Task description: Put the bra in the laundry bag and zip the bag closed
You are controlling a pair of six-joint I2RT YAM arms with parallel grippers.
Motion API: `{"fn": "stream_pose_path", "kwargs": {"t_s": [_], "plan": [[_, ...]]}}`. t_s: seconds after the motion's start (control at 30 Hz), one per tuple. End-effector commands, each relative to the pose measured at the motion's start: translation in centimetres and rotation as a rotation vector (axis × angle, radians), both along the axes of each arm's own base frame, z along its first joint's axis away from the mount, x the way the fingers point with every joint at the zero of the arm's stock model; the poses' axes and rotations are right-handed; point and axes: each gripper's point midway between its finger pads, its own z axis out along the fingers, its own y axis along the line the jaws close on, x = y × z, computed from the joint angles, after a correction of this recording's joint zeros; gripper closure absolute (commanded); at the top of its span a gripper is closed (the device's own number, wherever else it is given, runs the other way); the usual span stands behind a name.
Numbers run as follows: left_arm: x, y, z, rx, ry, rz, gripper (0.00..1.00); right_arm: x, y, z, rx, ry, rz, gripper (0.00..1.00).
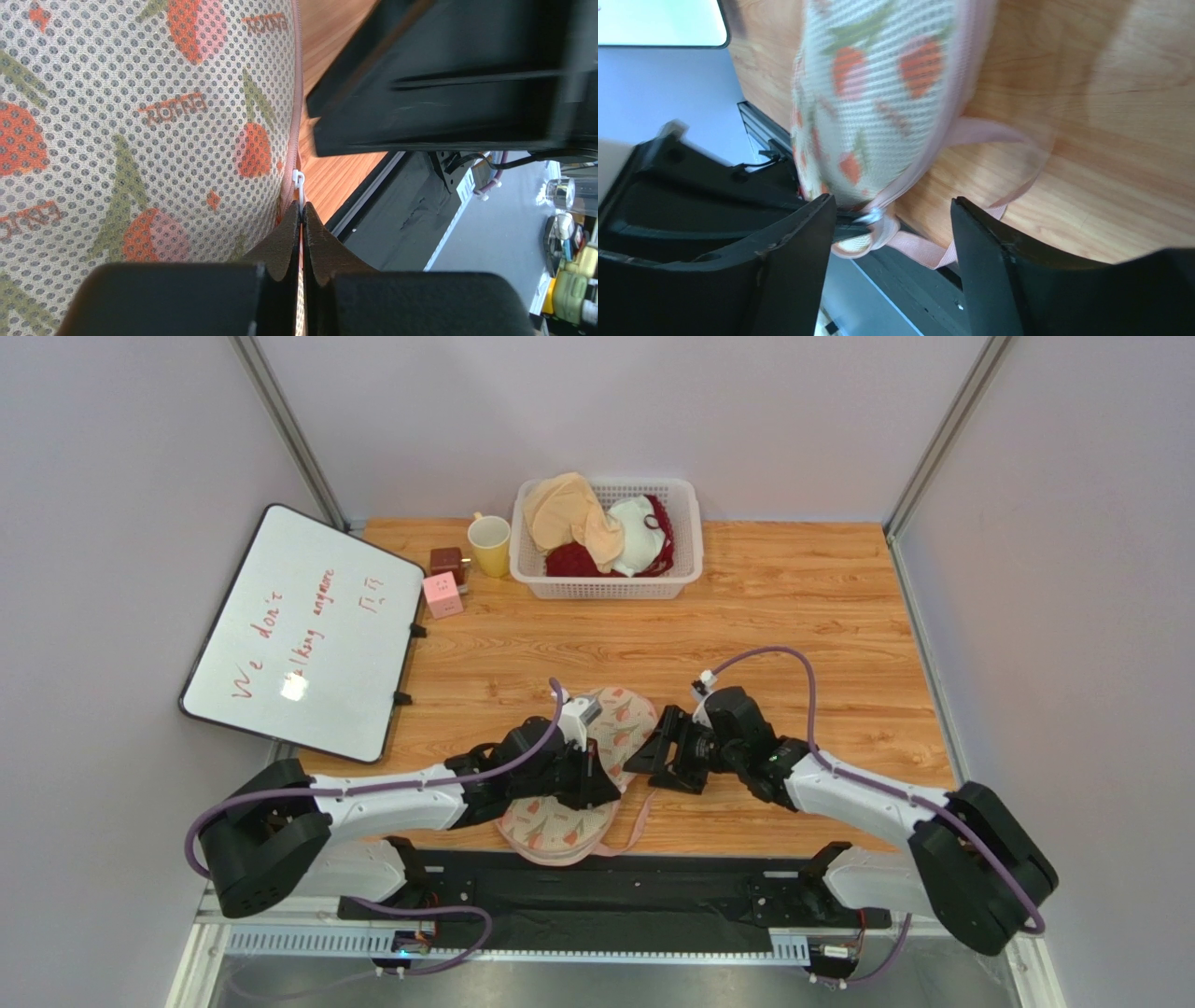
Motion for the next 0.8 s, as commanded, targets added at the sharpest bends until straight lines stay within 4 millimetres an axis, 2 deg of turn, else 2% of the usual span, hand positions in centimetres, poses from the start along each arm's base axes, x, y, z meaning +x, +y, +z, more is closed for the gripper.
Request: {"fn": "stream_pose_path", "kwargs": {"t_s": [0.0, 0.13, 0.23, 0.27, 0.3, 0.43, 0.47, 0.53, 0.57, 0.6, 0.77], "plan": [[0.2, -0.9, 2.6, -0.087, -0.043, -0.01, 1.0, 0.8, 2.0, -0.8, 0.091, 0.038, -0.03, 0.38], [-0.3, -0.4, 2.2, -0.082, -0.028, -0.011, 1.0, 1.1, 3.9, -1.0, 0.104, 0.029, -0.011, 0.44], [-0.7, -0.4, 2.0, -0.078, -0.019, -0.016, 1.0, 1.5, 4.1, -1.6, 0.108, 0.047, -0.042, 0.5], [-1.0, -0.4, 1.9, -0.075, -0.016, -0.023, 1.0, 1.5, 4.1, -1.8, 0.104, 0.053, -0.051, 0.57], [-1.0, -0.5, 1.8, -0.073, -0.016, -0.021, 1.0, 1.5, 4.0, -1.9, 0.105, 0.061, -0.061, 0.6], [-1.4, -0.5, 1.2, -0.057, -0.008, -0.029, 1.0, 1.9, 3.3, -1.9, 0.102, 0.067, -0.114, 0.78], [-1.6, -0.5, 0.9, -0.047, -0.003, -0.033, 1.0, 2.2, 3.0, -1.5, 0.115, 0.063, -0.134, 0.87], [-1.7, -0.3, 0.2, -0.028, 0.004, -0.032, 1.0, 2.5, 2.3, -1.4, 0.12, 0.066, -0.168, 0.92], [-1.9, -0.3, -0.4, -0.016, 0.015, -0.031, 1.0, 3.2, 1.7, -1.2, 0.122, 0.062, -0.197, 0.97], [-2.1, -0.3, -0.7, -0.017, 0.019, -0.034, 1.0, 3.4, 1.3, -0.9, 0.124, 0.058, -0.208, 1.0], [-2.5, 0.4, -2.0, -0.002, 0.042, -0.016, 1.0, 5.6, -1.1, 0.0, 0.148, 0.056, -0.285, 1.0]]}}
